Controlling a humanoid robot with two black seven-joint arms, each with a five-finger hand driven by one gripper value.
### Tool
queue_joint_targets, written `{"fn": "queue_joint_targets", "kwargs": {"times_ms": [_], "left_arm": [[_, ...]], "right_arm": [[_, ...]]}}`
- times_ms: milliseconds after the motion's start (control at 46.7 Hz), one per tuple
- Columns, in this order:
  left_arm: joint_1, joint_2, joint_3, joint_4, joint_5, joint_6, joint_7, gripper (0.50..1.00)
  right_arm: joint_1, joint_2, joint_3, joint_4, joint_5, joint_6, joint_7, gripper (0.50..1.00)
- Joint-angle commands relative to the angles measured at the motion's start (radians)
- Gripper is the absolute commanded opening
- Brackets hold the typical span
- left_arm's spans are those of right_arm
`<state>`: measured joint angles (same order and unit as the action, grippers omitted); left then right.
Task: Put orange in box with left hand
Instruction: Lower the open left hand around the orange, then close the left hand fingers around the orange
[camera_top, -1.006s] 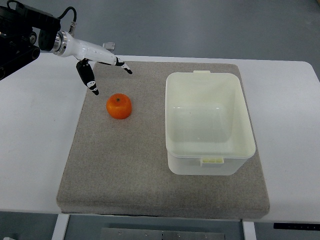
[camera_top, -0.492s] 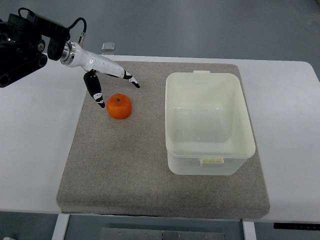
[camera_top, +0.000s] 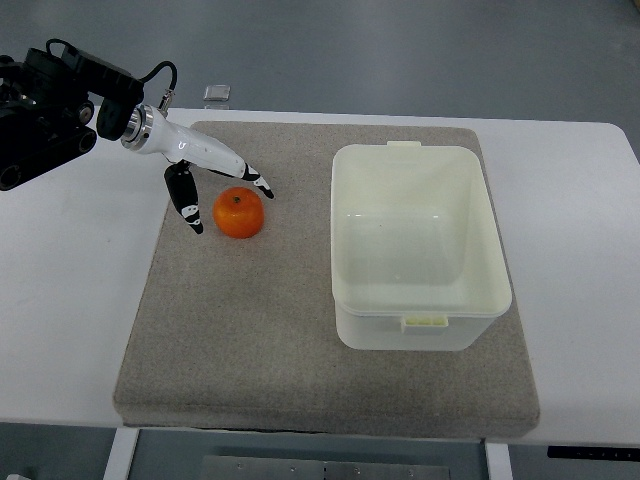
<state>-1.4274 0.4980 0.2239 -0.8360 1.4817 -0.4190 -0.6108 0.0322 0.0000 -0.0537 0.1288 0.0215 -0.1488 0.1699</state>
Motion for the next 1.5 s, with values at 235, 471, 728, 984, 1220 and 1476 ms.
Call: {"fn": "queue_joint_targets", "kwargs": {"times_ms": [235, 471, 728, 984, 1220, 1476], "left_arm": [[0.03, -0.01, 0.0, 0.031, 0.003, 0.009, 0.0, 0.992], [0.038, -0.021, 0.0, 0.037, -0.001, 0.036, 0.0, 0.992], [0.045, -0.026, 0.0, 0.035, 0.003, 0.063, 0.0, 0.992], [0.044, -0.041, 0.028, 0.037, 0.006, 0.063, 0.0, 0.992], [0.045, -0.073, 0.06, 0.057, 0.017, 0.089, 0.0, 0.984], [0.045, -0.098, 0.066, 0.103, 0.029, 0.14, 0.0, 0.979]], "right_arm": [[0.0, 0.0, 0.0, 0.0, 0.001, 0.0, -0.001, 0.926], [0.0, 0.0, 0.0, 0.0, 0.001, 0.0, 0.0, 0.926], [0.0, 0.0, 0.0, 0.0, 0.0, 0.0, 0.0, 0.926], [0.0, 0.0, 0.0, 0.0, 0.0, 0.0, 0.0, 0.926], [0.0, 0.0, 0.0, 0.0, 0.0, 0.0, 0.0, 0.926], [0.0, 0.0, 0.0, 0.0, 0.0, 0.0, -0.001, 0.926]]}}
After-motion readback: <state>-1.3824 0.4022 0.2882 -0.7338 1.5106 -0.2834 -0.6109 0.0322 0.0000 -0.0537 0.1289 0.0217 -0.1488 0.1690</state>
